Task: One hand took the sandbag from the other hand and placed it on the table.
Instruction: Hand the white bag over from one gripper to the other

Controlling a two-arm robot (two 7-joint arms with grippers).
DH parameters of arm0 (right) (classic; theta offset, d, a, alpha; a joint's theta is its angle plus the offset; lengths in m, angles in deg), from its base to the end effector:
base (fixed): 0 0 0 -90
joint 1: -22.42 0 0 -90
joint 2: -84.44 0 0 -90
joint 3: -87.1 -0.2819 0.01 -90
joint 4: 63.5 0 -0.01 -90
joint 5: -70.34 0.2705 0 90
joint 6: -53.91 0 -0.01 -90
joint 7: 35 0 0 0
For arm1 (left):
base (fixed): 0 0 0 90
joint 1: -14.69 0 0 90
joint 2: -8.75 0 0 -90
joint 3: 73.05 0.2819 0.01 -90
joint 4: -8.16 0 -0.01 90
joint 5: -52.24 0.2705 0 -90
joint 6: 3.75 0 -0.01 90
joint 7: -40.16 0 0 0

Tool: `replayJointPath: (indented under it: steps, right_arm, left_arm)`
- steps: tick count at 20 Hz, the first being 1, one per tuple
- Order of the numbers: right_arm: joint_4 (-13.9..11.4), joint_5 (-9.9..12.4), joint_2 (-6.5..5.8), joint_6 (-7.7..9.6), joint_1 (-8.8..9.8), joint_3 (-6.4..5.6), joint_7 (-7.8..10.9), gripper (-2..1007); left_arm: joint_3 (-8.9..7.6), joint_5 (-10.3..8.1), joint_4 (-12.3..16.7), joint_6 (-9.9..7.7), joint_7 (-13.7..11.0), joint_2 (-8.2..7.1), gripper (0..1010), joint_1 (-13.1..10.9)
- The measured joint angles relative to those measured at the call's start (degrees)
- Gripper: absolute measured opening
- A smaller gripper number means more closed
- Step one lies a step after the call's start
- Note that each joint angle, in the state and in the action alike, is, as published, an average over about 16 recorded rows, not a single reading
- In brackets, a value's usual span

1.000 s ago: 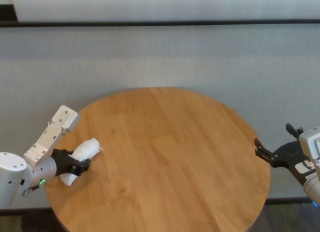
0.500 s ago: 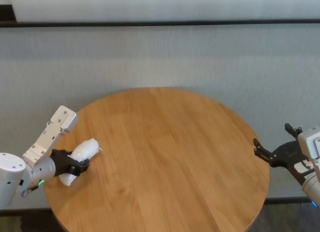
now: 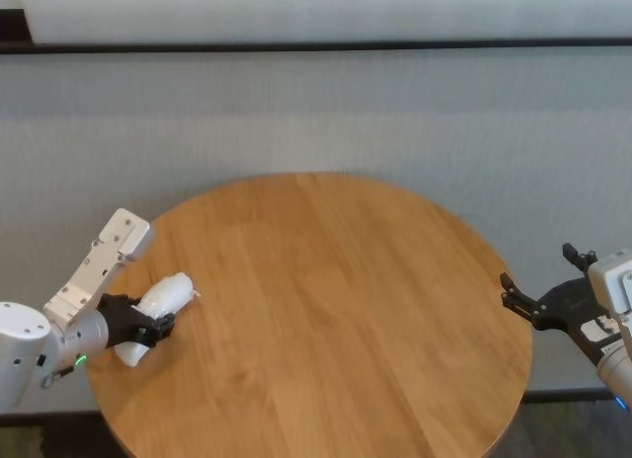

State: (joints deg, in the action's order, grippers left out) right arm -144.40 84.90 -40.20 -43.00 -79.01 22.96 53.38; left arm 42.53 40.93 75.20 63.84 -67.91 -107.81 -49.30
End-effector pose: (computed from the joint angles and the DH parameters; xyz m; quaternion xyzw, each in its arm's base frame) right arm 0.3206 -0.0882 -0.2884 -0.1414 -0.1324 -0.5800 0.7913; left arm 0.3929 0.0786 -0.2667 0.3048 0.0560 0.5089 0.8031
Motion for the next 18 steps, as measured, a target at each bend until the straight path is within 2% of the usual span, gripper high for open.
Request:
replayJointPath:
  steps: [11, 18]
  right_arm:
    - [0.0, 0.0, 0.0, 0.0, 0.0, 0.0, 0.0, 1001]
    - [0.0, 0.0, 0.0, 0.0, 0.0, 0.0, 0.0, 1001]
  left_arm:
    - [-1.05, 1.69, 1.84, -0.21, 0.5, 0.12, 515, -0.94]
    - [-2.09, 2.59, 4.26, -0.49, 0.88, 0.0, 515, -1.97]
